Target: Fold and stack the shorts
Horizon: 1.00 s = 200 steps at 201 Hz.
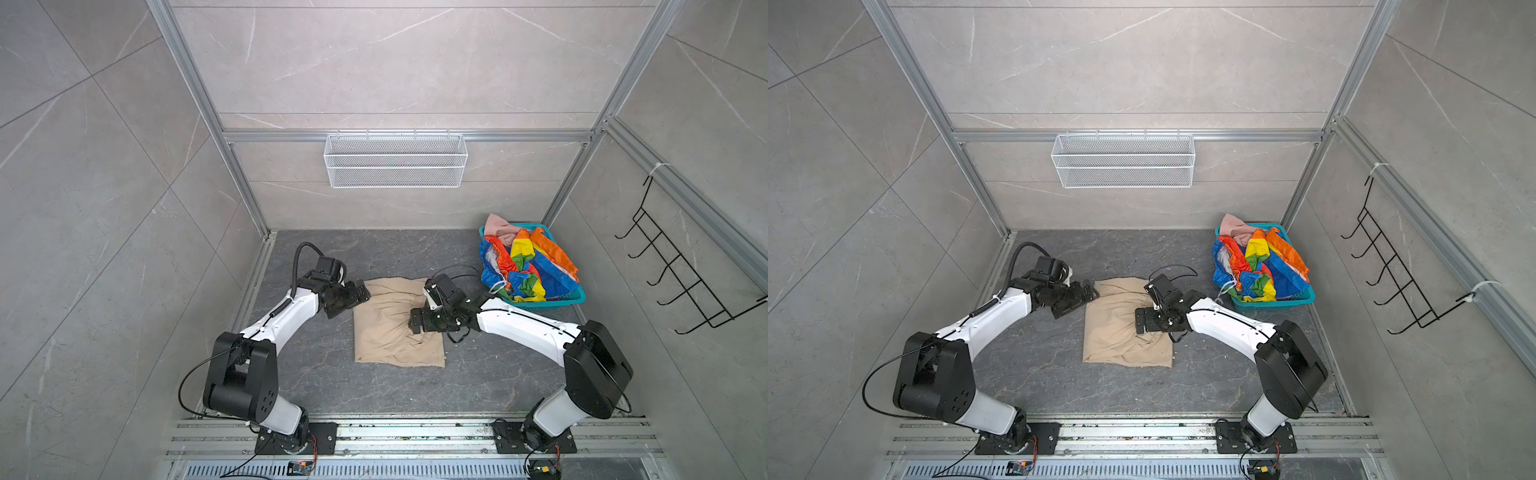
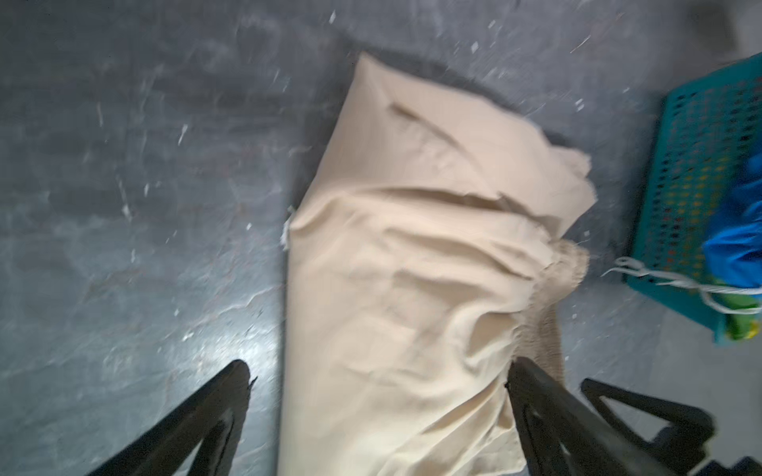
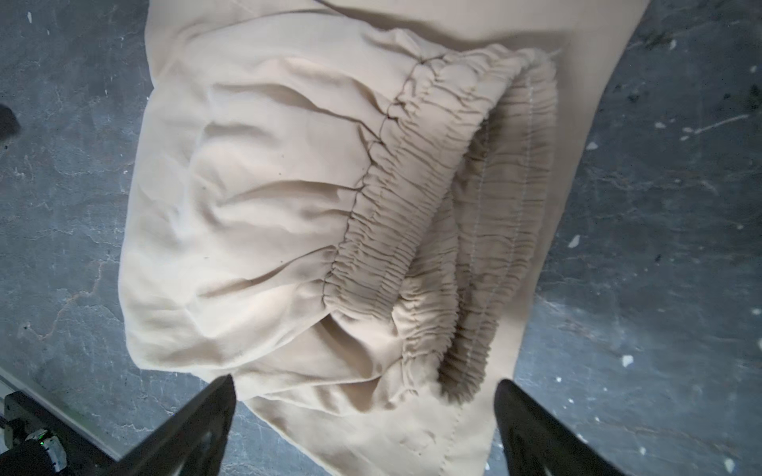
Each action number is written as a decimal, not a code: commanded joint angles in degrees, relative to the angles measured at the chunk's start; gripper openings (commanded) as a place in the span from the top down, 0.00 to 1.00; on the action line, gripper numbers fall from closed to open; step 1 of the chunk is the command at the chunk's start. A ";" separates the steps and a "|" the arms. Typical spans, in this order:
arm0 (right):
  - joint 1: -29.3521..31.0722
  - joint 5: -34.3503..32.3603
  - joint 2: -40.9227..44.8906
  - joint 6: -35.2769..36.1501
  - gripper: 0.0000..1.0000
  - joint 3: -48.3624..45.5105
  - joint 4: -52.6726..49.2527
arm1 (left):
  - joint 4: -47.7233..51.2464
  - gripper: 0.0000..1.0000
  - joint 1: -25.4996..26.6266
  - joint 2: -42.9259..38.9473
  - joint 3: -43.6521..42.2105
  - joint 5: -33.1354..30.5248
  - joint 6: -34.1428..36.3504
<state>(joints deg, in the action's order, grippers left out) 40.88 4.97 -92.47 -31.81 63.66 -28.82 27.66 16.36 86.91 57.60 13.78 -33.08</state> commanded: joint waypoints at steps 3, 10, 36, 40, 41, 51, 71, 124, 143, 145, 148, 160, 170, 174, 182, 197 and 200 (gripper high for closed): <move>-0.43 0.48 0.47 0.78 0.01 -0.43 -1.76 | 1.60 0.01 0.05 -0.25 -2.58 -1.41 3.82; -0.53 0.61 0.93 0.49 0.01 -1.16 -1.53 | 0.85 0.01 0.12 0.23 -3.20 -1.26 3.94; -1.18 0.61 3.59 -0.07 0.01 -4.60 -1.08 | -2.05 0.03 0.76 3.94 -3.97 0.68 3.97; -1.35 0.57 4.12 -0.02 0.01 -4.91 -1.02 | -2.35 0.04 1.06 4.61 -3.84 0.88 3.91; -1.43 0.57 4.21 -0.06 0.01 -5.10 -1.00 | -2.48 0.04 1.14 4.77 -3.83 0.98 3.95; -2.29 1.01 5.28 -0.32 0.01 -6.61 -0.55 | -2.95 0.06 1.87 6.40 -3.13 1.17 3.88; -4.33 2.87 6.56 -0.40 0.01 -8.83 0.22 | -4.13 0.10 3.18 9.05 -2.24 0.91 3.89; -5.99 3.55 7.75 -0.44 0.01 -9.96 0.67 | -5.34 0.60 5.86 16.30 -0.05 0.81 3.32; -6.08 3.71 7.70 -0.37 0.01 -9.97 0.87 | -2.91 0.91 6.05 17.77 1.47 0.26 3.48; -6.08 3.72 7.66 -0.42 0.01 -9.96 0.93 | -2.49 0.94 6.03 17.83 1.77 -0.01 3.55; -6.03 3.76 7.59 -0.44 0.01 -9.96 0.95 | -1.65 0.97 5.98 17.94 2.16 -0.41 3.76; -6.11 3.97 7.24 -0.40 0.01 -9.78 1.21 | 2.59 1.00 5.95 17.77 4.26 -3.16 4.99; -6.08 4.09 6.75 -0.26 0.01 -9.32 1.14 | 7.19 1.00 5.96 17.52 6.82 -6.76 6.49; -6.11 4.14 6.56 -0.18 0.01 -9.15 1.13 | 9.27 1.00 5.96 17.51 8.13 -8.48 7.21; -6.08 4.32 6.13 -0.01 0.01 -8.78 1.24 | 13.42 1.00 5.98 17.59 10.78 -12.35 8.72; -6.08 4.79 5.10 0.13 0.01 -7.98 1.64 | 20.35 1.00 5.96 18.17 15.50 -20.81 11.47; -6.03 4.97 4.84 0.02 0.01 -7.82 1.78 | 21.50 1.00 5.96 18.24 16.28 -22.48 12.04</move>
<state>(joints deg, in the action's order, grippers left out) 35.05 8.80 -86.13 -31.90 54.33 -28.27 34.57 22.63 104.77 67.29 6.15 -26.81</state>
